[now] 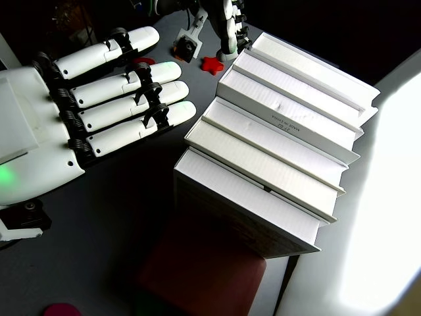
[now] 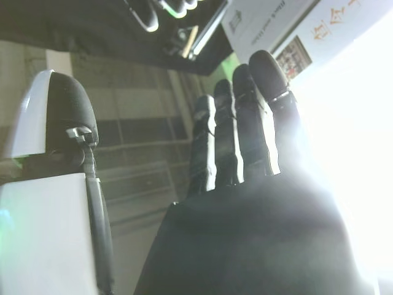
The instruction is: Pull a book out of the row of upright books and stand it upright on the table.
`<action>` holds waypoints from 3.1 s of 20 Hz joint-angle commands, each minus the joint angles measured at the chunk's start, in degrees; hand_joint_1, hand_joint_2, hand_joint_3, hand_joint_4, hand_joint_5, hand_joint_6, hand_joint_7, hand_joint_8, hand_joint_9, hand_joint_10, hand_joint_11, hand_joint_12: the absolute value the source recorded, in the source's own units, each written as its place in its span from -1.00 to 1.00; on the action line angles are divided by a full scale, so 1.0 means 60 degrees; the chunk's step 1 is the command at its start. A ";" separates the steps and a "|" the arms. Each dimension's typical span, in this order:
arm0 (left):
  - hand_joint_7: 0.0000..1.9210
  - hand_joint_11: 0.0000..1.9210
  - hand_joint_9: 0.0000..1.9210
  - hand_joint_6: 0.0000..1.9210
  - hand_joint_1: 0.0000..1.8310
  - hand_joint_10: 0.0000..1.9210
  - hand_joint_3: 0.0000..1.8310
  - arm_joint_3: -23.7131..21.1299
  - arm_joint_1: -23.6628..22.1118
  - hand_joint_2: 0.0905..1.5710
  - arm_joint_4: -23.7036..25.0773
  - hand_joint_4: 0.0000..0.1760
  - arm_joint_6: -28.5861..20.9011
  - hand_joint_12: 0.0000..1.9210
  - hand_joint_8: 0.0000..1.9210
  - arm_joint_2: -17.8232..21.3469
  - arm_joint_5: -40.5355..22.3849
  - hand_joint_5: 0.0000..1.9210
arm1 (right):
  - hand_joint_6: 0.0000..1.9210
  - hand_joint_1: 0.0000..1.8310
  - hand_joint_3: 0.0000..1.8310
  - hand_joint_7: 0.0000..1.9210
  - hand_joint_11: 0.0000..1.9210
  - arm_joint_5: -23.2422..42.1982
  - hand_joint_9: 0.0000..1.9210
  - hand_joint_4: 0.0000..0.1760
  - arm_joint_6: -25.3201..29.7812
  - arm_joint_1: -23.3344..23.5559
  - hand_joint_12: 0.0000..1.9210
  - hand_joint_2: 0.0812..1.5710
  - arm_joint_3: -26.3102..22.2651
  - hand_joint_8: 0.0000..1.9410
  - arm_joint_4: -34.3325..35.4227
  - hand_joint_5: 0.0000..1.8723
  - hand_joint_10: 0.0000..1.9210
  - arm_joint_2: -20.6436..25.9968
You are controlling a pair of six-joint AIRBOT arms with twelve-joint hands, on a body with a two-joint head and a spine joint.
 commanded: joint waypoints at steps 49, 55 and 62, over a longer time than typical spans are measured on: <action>-0.54 -1.00 -0.48 -1.00 0.08 -0.98 -1.00 0.0025 0.0121 0.14 -0.0359 -0.95 -0.0087 0.51 -1.00 -0.0399 -0.1028 -0.62 | -1.00 -0.52 -1.00 -1.00 -1.00 -0.3862 -1.00 1.00 0.4056 0.3925 -0.12 0.23 -0.0160 -1.00 -0.9970 -0.89 -1.00 -0.0596; -0.61 -1.00 -0.49 -1.00 0.11 -0.99 -0.98 -0.0056 0.0278 0.20 -0.0518 -0.82 -0.0087 0.47 -1.00 -0.0400 -0.1116 -0.61 | -0.99 -0.60 -1.00 -1.00 -1.00 -0.3183 -1.00 0.99 0.4058 0.4079 -1.00 0.23 -0.1104 -1.00 -0.9545 -0.91 -1.00 0.0439; -0.57 -1.00 -0.47 -0.99 0.07 -0.99 -0.98 -0.0117 0.0404 0.23 -0.0673 -0.89 -0.0087 0.52 -0.99 -0.0407 -0.1232 -0.59 | -0.99 -0.54 -1.00 -1.00 -1.00 -0.2911 -1.00 0.41 0.4057 0.4064 -1.00 0.23 -0.1868 -1.00 -0.9392 -0.86 -1.00 0.1161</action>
